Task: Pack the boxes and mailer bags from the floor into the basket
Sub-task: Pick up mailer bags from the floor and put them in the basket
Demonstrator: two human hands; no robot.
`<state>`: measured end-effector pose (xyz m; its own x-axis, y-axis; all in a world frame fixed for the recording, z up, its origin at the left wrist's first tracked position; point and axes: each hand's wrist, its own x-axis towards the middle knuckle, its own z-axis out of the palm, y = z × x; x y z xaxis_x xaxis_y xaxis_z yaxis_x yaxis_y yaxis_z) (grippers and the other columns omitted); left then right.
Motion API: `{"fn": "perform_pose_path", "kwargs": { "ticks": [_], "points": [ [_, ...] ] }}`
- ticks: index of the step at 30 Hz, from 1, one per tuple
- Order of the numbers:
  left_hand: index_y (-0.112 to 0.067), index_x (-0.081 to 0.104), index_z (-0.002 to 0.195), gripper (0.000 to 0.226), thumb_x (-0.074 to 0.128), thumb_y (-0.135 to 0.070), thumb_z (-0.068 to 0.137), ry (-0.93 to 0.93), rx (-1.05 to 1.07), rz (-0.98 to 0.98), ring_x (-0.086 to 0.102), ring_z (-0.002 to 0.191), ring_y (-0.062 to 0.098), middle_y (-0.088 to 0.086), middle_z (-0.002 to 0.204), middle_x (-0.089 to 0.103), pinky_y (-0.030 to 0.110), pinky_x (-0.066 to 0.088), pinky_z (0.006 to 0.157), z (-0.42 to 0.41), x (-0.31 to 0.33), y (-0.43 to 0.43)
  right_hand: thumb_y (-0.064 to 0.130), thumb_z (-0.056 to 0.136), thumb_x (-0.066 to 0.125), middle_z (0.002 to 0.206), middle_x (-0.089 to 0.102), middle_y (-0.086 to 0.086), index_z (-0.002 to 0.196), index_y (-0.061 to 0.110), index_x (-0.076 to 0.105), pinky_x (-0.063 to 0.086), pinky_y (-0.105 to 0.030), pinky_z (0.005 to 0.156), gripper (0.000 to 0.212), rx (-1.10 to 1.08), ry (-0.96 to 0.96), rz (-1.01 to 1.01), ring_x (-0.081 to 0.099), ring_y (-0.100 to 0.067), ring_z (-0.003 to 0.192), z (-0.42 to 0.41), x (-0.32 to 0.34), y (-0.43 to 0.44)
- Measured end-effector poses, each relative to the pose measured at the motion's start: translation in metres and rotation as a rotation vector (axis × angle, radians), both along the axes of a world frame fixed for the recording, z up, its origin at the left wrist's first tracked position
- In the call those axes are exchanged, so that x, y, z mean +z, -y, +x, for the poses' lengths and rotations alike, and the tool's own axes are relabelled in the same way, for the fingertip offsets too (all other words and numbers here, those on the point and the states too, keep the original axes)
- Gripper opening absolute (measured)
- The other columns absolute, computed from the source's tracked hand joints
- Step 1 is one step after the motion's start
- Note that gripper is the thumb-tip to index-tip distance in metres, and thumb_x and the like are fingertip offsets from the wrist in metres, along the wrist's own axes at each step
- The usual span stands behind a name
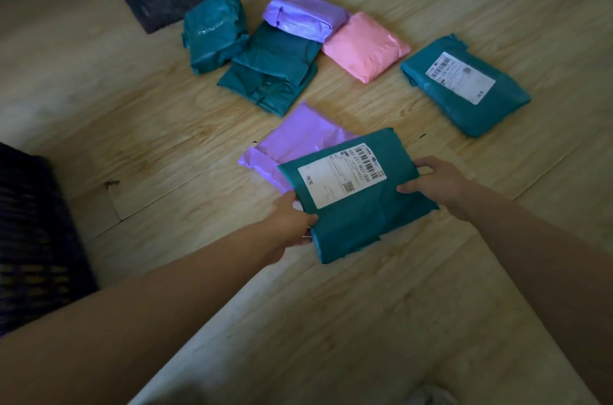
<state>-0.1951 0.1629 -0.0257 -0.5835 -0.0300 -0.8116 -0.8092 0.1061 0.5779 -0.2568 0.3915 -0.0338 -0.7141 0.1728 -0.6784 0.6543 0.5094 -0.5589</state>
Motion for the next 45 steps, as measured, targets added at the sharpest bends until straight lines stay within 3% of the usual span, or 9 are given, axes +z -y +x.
{"fn": "perform_pose_path", "kwargs": {
  "ticks": [6,11,13,17,23,28,33,36,45],
  "points": [
    [-0.015,0.042,0.133,0.048,0.045,0.01,0.091,-0.121,0.032,-0.052,0.059,0.074,0.02,0.012,0.111,0.058,0.028,0.052,0.062,0.02,0.076,0.031,0.005,0.077,0.074,0.115,0.053,-0.002,0.122,0.021,0.047,0.048,-0.037,0.081,0.055,0.033,-0.081,-0.08,0.056,-0.023,0.1,0.021,0.077,0.029],
    [-0.019,0.045,0.129,0.046,0.047,0.007,0.091,-0.236,0.076,-0.133,0.057,0.061,0.015,0.011,0.102,0.059,0.017,0.046,0.036,0.054,0.152,0.075,0.009,0.08,0.07,0.114,0.058,0.003,0.12,0.031,0.048,0.043,-0.039,0.083,0.05,0.117,-0.122,-0.16,0.056,-0.019,0.102,0.041,0.153,0.07],
    [-0.02,0.046,0.13,0.047,0.048,0.006,0.091,-0.289,0.097,-0.164,0.057,0.062,0.016,0.009,0.098,0.06,0.021,0.048,0.042,0.069,0.179,0.097,0.01,0.082,0.068,0.116,0.062,0.003,0.117,0.033,0.047,0.041,-0.042,0.086,0.047,0.169,-0.134,-0.206,0.059,-0.02,0.102,0.049,0.181,0.091],
    [-0.02,0.047,0.13,0.047,0.05,0.005,0.09,-0.37,0.164,-0.208,0.062,0.072,0.02,0.01,0.106,0.062,0.029,0.052,0.058,0.103,0.23,0.149,0.002,0.086,0.063,0.115,0.063,-0.001,0.127,0.027,0.044,0.046,-0.032,0.065,0.052,0.263,-0.225,-0.283,0.061,-0.016,0.082,0.069,0.229,0.14],
    [-0.023,0.048,0.124,0.046,0.05,0.008,0.09,-0.479,0.341,-0.221,0.065,0.076,0.022,0.007,0.097,0.062,0.036,0.057,0.07,0.167,0.292,0.231,0.013,0.083,0.067,0.112,0.067,0.006,0.124,0.038,0.045,0.046,-0.041,0.074,0.053,0.44,-0.221,-0.288,0.062,-0.02,0.089,0.103,0.277,0.231],
    [-0.016,0.044,0.134,0.052,0.056,0.005,0.088,-0.516,0.47,-0.301,0.067,0.093,0.028,0.013,0.118,0.062,0.039,0.057,0.076,0.221,0.307,0.304,0.003,0.085,0.064,0.106,0.064,0.007,0.128,0.037,0.042,0.047,-0.044,0.082,0.059,0.493,-0.285,-0.383,0.06,-0.014,0.084,0.14,0.301,0.32],
    [-0.014,0.046,0.127,0.044,0.055,0.005,0.089,-0.549,0.592,-0.183,0.066,0.07,0.019,0.007,0.095,0.067,0.028,0.059,0.058,0.276,0.303,0.356,-0.001,0.08,0.066,0.124,0.06,-0.001,0.14,0.032,0.036,0.053,-0.041,0.087,0.074,0.528,-0.369,-0.404,0.064,-0.022,0.099,0.169,0.301,0.396],
    [-0.013,0.046,0.128,0.044,0.055,0.006,0.089,-0.556,0.674,-0.139,0.065,0.073,0.02,0.009,0.106,0.063,0.032,0.057,0.065,0.3,0.294,0.384,0.001,0.076,0.07,0.128,0.056,-0.002,0.138,0.032,0.039,0.052,-0.043,0.091,0.076,0.59,-0.41,-0.37,0.062,-0.023,0.103,0.183,0.295,0.437],
    [-0.018,0.045,0.114,0.034,0.049,0.006,0.092,-0.59,0.956,0.032,0.062,0.079,0.021,0.007,0.106,0.059,0.035,0.052,0.072,0.339,0.252,0.44,0.002,0.079,0.071,0.139,0.049,-0.002,0.145,0.021,0.033,0.041,-0.024,0.087,0.079,0.718,-0.589,-0.259,0.049,-0.011,0.109,0.219,0.289,0.52]
  ]
}}
